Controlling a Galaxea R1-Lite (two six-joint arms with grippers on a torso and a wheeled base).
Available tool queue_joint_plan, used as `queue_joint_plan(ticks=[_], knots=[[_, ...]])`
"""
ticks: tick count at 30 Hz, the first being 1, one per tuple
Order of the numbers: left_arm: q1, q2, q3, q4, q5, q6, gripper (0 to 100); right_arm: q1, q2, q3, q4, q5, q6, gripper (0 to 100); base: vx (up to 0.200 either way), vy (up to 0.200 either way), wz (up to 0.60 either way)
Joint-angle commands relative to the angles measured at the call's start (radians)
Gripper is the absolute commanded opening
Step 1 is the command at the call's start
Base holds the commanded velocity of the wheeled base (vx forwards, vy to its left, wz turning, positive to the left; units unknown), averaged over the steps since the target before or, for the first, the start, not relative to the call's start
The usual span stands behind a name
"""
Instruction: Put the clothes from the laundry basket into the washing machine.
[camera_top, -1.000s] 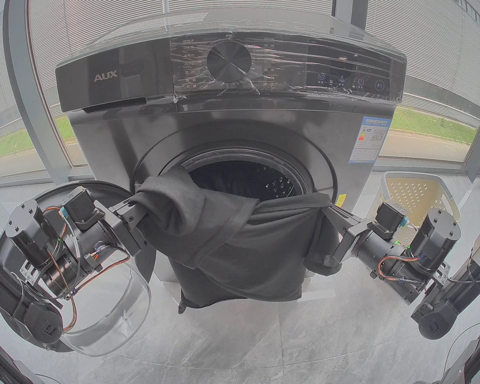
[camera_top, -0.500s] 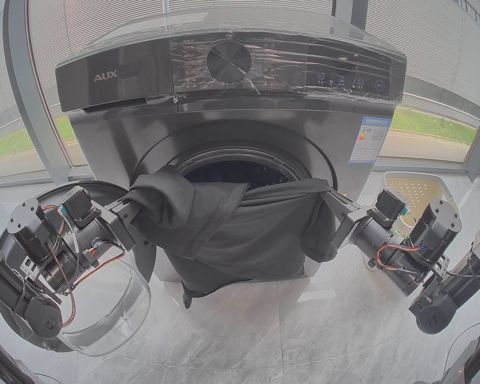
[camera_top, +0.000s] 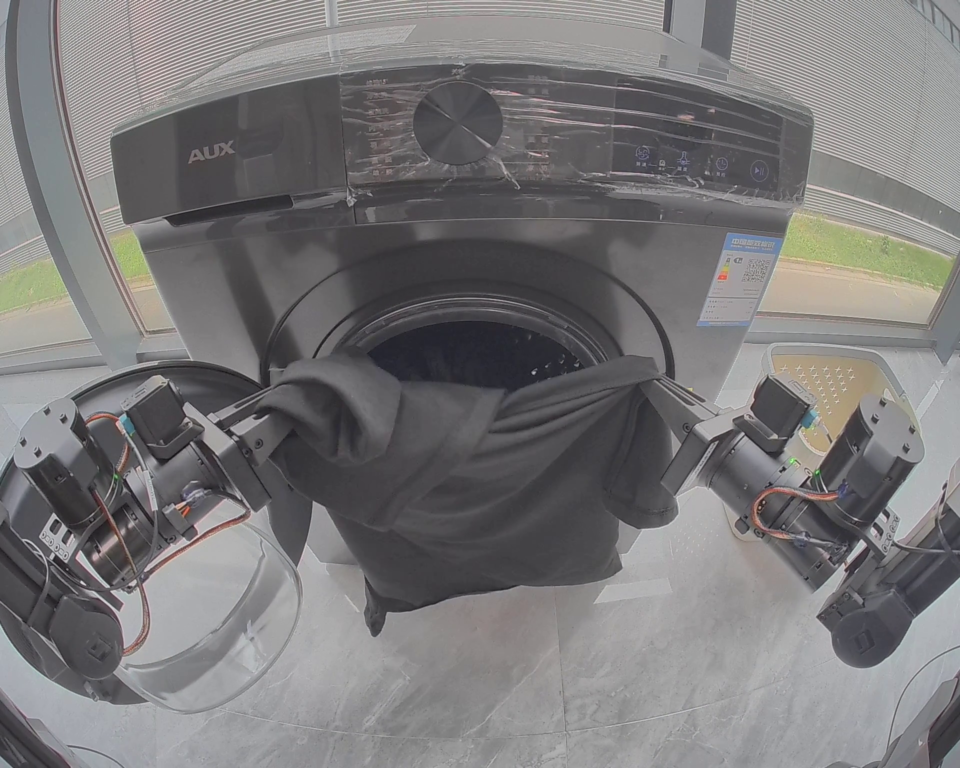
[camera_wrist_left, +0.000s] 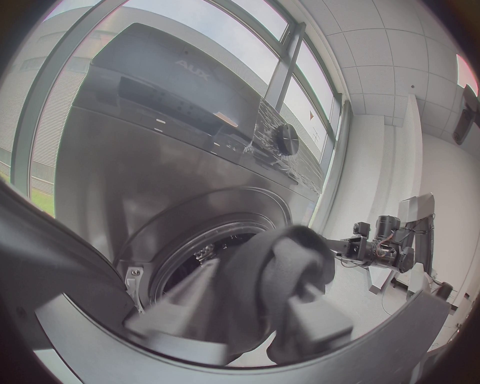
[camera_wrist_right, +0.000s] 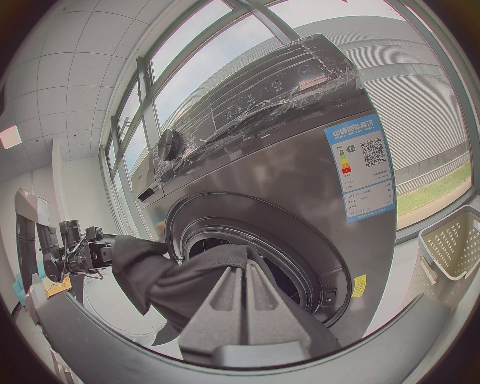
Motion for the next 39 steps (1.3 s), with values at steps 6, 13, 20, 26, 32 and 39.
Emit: queue_joint_plan(ticks=[6, 13, 20, 26, 32, 39], knots=[[0.012, 0.021, 0.07, -0.001, -0.048, 0.006, 100, 0.005, 0.005, 0.014, 0.001, 0.0, 0.001, 0, 0.0, 0.0, 0.0], [-0.051, 0.028, 0.106, 0.001, -0.045, 0.016, 100, 0.051, 0.008, 0.026, 0.001, 0.0, 0.001, 0, 0.0, 0.0, 0.0], [-0.112, 0.129, 0.172, -0.001, -0.045, 0.118, 100, 0.074, 0.003, 0.014, 0.001, 0.003, 0.003, 0, 0.0, 0.0, 0.0], [-0.126, 0.196, 0.167, -0.001, -0.046, 0.177, 100, 0.076, 0.002, -0.023, 0.002, 0.012, -0.002, 0, 0.0, 0.0, 0.0], [-0.16, 0.229, 0.153, -0.001, -0.039, 0.178, 100, 0.082, 0.005, -0.089, 0.015, 0.019, -0.002, 0, 0.0, 0.0, 0.0], [-0.189, 0.258, 0.153, -0.001, -0.032, 0.195, 100, 0.142, 0.008, -0.107, 0.015, 0.026, 0.0, 0, 0.0, 0.0, 0.0]])
